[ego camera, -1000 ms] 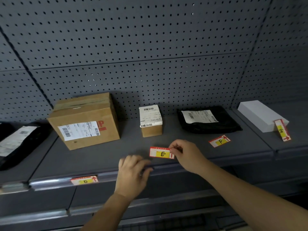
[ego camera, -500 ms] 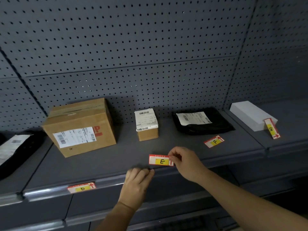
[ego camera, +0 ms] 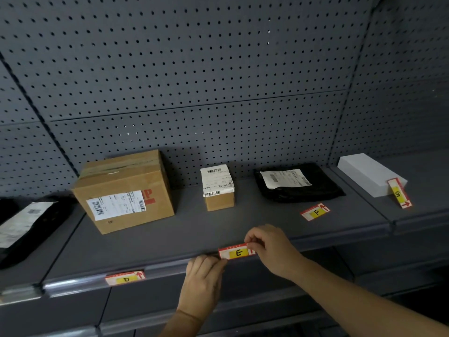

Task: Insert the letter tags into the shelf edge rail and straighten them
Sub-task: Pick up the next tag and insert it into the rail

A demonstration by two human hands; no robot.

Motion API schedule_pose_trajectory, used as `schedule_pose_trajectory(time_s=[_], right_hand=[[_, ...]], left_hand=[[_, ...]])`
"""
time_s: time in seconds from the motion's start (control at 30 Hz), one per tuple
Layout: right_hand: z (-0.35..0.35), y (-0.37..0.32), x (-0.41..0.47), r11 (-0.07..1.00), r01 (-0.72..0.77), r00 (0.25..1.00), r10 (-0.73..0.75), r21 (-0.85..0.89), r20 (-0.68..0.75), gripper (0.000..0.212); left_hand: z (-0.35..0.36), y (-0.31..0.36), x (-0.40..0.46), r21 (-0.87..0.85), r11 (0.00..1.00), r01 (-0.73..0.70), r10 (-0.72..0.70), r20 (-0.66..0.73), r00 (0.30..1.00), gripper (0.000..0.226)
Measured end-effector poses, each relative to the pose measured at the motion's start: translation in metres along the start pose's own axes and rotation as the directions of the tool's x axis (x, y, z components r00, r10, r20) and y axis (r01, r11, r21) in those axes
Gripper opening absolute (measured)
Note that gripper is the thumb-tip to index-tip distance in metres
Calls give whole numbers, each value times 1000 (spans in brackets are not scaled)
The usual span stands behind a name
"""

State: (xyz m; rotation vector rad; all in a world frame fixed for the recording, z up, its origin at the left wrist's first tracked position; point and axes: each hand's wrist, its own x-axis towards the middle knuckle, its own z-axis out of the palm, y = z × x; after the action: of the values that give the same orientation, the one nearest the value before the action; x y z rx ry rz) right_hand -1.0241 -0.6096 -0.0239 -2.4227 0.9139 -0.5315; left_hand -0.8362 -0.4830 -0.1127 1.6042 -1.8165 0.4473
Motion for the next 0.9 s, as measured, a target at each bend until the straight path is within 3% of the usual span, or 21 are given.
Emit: schedule_pose_trajectory(time_s=[0.17,0.3,0.73,0.9], right_hand=[[9,-1,-2,969,189,980,-195,-158,-29,5],[11,-2,-1,942,260,965,-263,-213,15,9],[18,1,-13,895,255,961,-277,-365,-8,12],[22,6,-16,926,240,961,-269,-291,-64,17]], left_hand=[[-9,3,-1,-43,999,23,-20,75,997,26],[-17,6,1,-52,997,49,-42,130,991,29],[-23,7,4,-54,989,139,-126,189,974,32],[-24,8,9,-29,989,148,-141,167,976,29]])
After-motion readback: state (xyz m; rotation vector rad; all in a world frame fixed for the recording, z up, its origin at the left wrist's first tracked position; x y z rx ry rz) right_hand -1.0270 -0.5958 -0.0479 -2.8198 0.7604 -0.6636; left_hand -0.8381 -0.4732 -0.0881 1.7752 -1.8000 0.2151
